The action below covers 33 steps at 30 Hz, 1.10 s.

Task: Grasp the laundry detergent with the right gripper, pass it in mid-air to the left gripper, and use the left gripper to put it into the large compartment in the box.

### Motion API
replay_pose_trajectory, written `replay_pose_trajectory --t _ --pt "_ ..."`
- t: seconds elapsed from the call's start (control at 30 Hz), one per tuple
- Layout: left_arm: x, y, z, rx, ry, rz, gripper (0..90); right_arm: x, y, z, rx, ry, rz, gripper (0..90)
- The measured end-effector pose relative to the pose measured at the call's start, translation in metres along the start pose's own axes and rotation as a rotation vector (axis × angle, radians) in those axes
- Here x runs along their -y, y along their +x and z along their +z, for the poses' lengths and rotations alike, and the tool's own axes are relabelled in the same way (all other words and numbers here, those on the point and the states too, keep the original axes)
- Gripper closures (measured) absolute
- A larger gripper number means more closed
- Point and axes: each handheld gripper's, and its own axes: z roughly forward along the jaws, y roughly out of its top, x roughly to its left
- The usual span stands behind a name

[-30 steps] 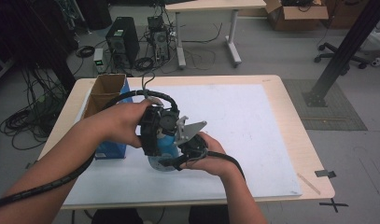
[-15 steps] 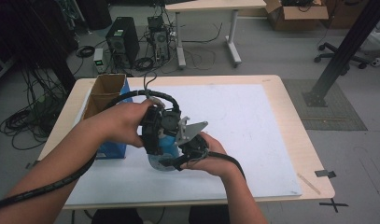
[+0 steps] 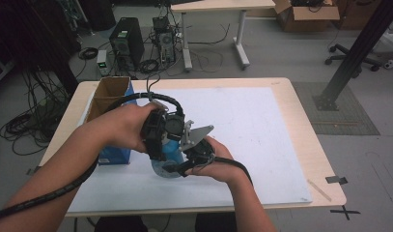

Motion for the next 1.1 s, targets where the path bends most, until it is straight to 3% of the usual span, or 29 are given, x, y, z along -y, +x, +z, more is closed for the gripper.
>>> replay_pose_trajectory --t 0.47,0.7,1.1 --pt "-0.007 -0.002 -0.007 -0.007 0.016 -0.005 38.0 0.002 0.001 -0.004 0.006 -0.048 0.011 41.3" --pt "-0.007 -0.002 -0.007 -0.028 0.034 -0.006 38.0 0.007 0.003 -0.008 0.023 -0.057 0.035 26.7" --pt "-0.01 -0.002 -0.011 -0.033 0.036 -0.007 38.0 0.011 0.004 -0.007 0.047 -0.06 0.049 16.1"
